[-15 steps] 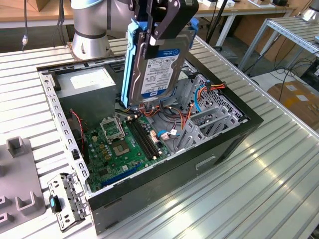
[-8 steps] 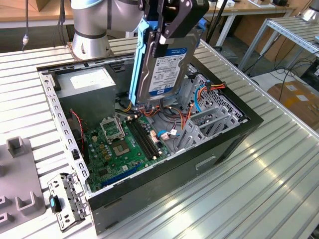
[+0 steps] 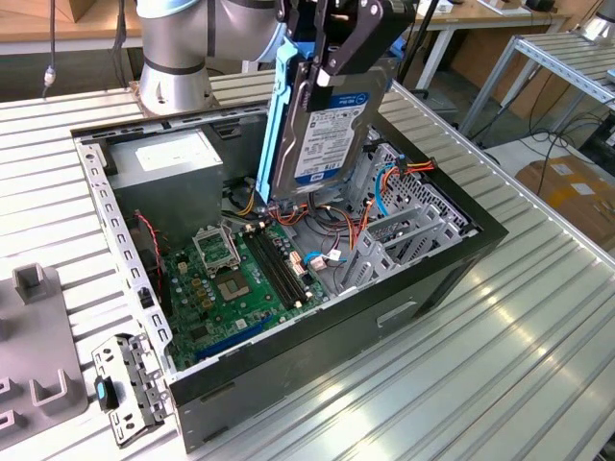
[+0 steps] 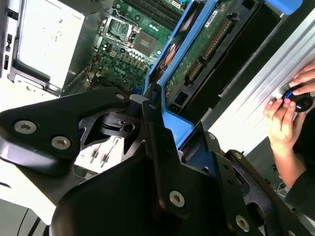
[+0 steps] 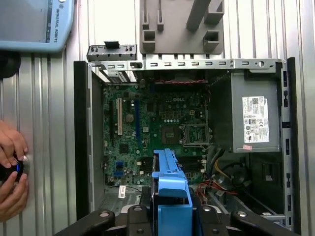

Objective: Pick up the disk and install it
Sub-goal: 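Insert the disk into the insertion slot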

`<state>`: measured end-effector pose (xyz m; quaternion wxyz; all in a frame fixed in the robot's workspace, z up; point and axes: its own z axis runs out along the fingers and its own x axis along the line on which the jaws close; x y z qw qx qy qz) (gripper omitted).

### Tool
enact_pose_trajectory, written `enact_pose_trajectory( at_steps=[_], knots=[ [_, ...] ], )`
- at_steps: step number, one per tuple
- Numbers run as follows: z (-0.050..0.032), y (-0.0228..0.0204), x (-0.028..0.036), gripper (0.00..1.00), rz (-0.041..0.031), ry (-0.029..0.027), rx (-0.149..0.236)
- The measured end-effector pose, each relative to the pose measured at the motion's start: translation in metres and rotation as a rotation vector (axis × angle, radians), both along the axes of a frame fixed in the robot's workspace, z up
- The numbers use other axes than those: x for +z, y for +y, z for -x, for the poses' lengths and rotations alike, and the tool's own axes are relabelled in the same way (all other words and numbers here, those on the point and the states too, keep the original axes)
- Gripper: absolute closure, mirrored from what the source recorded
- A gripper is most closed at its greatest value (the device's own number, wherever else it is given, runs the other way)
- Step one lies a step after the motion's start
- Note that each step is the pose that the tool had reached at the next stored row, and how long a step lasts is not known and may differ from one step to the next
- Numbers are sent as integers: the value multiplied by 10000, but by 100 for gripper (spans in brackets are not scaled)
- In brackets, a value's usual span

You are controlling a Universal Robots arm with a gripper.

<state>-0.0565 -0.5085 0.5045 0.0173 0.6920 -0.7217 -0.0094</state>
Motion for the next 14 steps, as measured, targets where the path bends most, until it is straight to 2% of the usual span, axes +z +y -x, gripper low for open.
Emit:
enact_pose_trajectory(
  at_steps=[3,5,8,14],
  knots=[
    [-16,-67,-2,63,0,0,6],
    [-41,-129,-4,63,0,0,9],
    [-95,-160,-6,63,0,0,9],
    [-232,-175,-11,63,3,0,16]
  ],
)
